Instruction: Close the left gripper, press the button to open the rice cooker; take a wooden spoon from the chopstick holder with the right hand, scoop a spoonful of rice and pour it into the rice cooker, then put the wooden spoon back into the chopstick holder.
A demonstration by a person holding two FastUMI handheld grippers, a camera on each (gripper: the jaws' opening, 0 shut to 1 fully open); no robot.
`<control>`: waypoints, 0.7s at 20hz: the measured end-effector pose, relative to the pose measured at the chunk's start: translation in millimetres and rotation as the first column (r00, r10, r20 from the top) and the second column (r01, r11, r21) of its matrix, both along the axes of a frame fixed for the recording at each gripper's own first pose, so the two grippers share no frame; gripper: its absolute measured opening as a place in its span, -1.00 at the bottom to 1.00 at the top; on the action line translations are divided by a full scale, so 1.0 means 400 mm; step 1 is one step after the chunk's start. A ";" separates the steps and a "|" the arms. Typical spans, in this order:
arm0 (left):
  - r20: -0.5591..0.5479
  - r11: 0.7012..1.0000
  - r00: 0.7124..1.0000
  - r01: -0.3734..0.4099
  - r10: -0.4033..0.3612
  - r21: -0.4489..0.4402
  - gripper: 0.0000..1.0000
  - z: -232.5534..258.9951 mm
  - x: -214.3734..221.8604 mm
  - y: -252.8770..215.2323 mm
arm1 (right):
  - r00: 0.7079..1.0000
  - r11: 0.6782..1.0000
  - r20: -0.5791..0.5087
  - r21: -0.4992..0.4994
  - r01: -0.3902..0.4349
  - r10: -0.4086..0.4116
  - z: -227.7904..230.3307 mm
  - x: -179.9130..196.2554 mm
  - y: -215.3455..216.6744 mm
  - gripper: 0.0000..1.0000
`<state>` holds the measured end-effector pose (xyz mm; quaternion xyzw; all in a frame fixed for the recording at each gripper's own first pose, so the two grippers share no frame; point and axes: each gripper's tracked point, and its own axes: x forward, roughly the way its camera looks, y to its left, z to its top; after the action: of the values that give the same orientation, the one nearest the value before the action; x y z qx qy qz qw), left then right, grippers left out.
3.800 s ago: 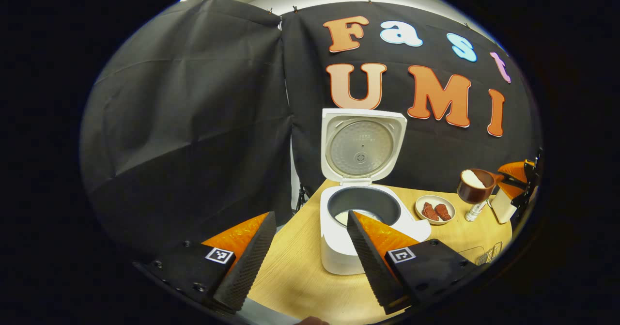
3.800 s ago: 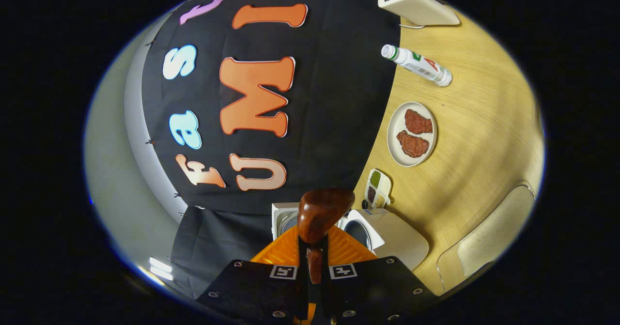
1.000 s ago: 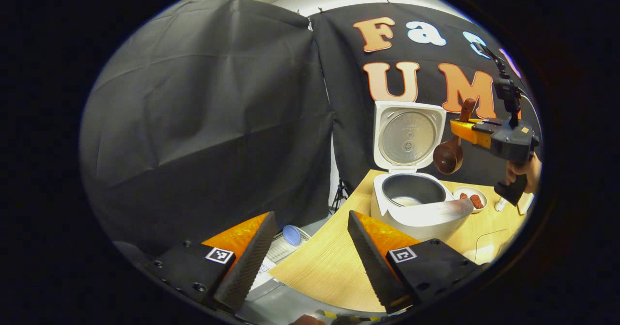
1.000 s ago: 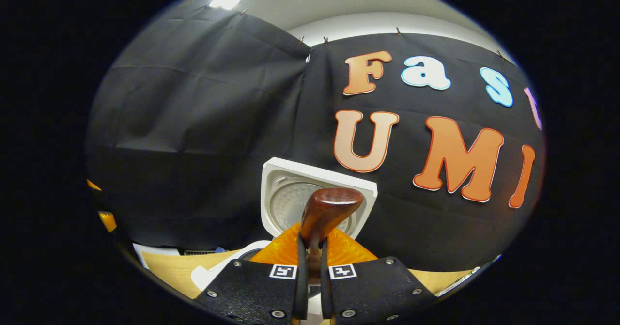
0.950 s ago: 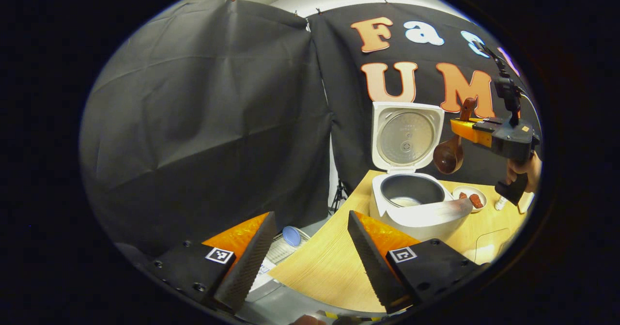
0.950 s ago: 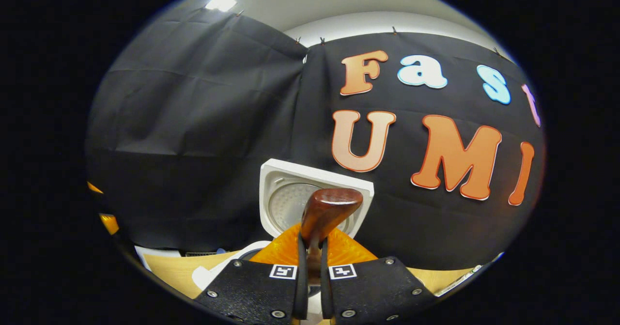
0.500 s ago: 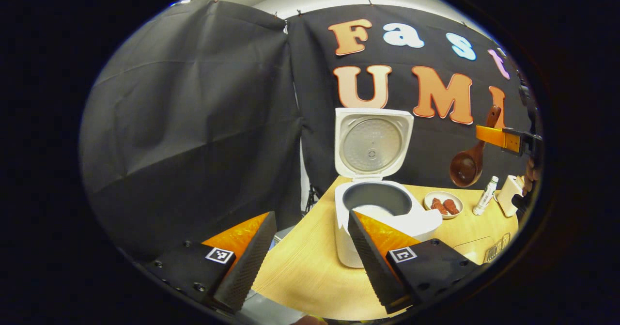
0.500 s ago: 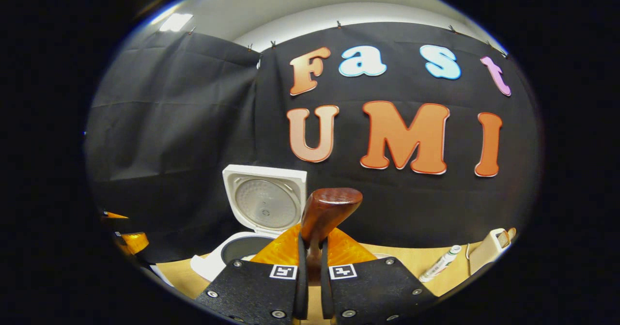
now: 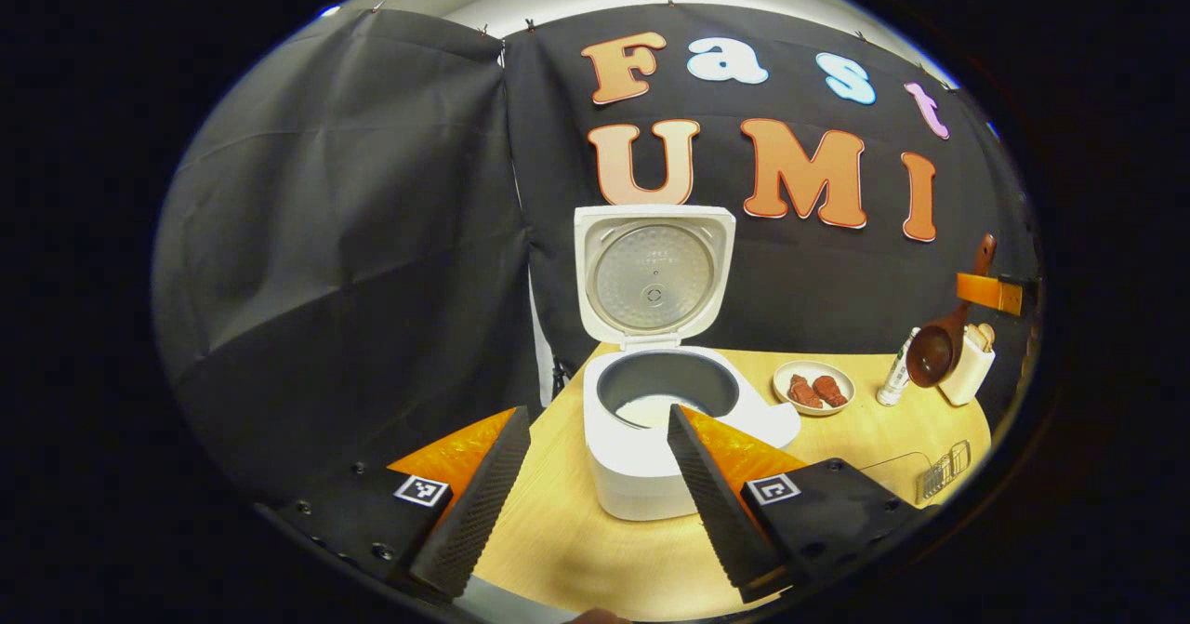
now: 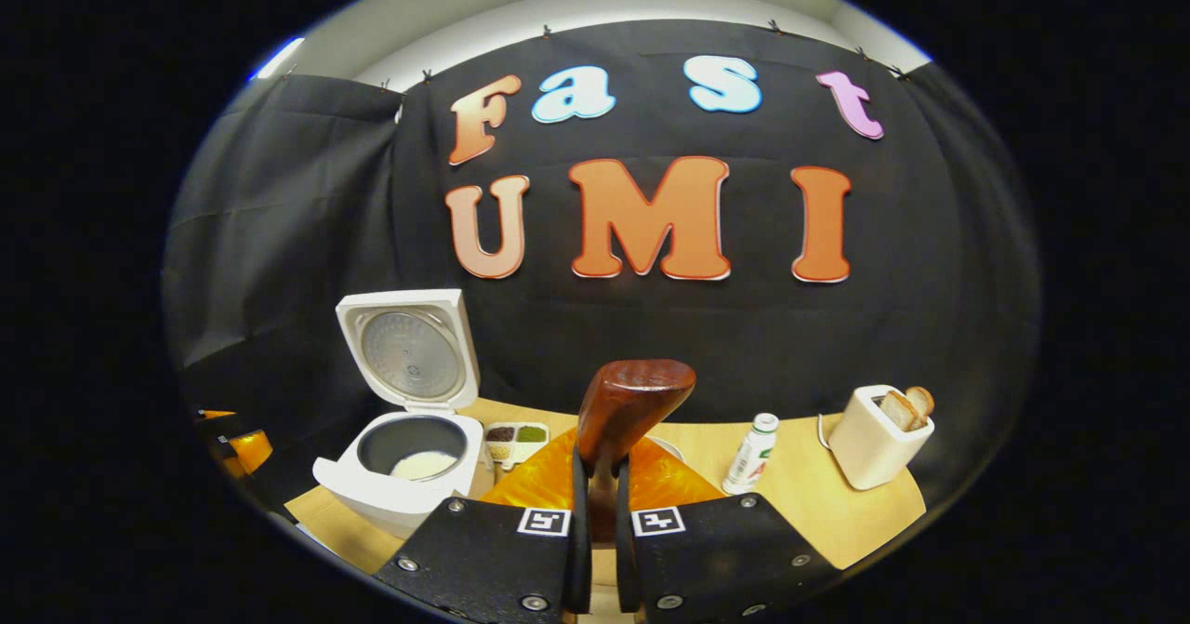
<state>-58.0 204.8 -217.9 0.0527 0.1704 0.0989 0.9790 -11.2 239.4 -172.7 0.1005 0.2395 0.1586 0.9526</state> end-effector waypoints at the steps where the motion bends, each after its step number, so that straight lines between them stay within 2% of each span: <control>1: -0.004 1.000 1.000 0.006 -0.006 0.003 1.00 -0.003 0.004 -0.013 | 0.999 1.000 -0.022 -0.002 0.024 -0.024 -0.013 -0.012 -0.036 -0.80; 8: 0.001 0.999 0.999 0.035 -0.035 0.036 1.00 0.015 0.012 -0.101 | 0.983 0.988 -0.111 -0.059 0.143 -0.149 -0.091 -0.087 -0.261 -0.79; 14: 0.008 0.999 1.000 0.025 -0.025 0.047 1.00 0.031 0.007 -0.146 | 0.946 0.966 -0.196 -0.070 0.248 -0.257 -0.184 -0.129 -0.393 -0.80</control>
<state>-55.4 146.6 -205.4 0.0773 0.1632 0.0910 0.9793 -63.0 82.1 -246.3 0.1249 0.3243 0.0187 0.9375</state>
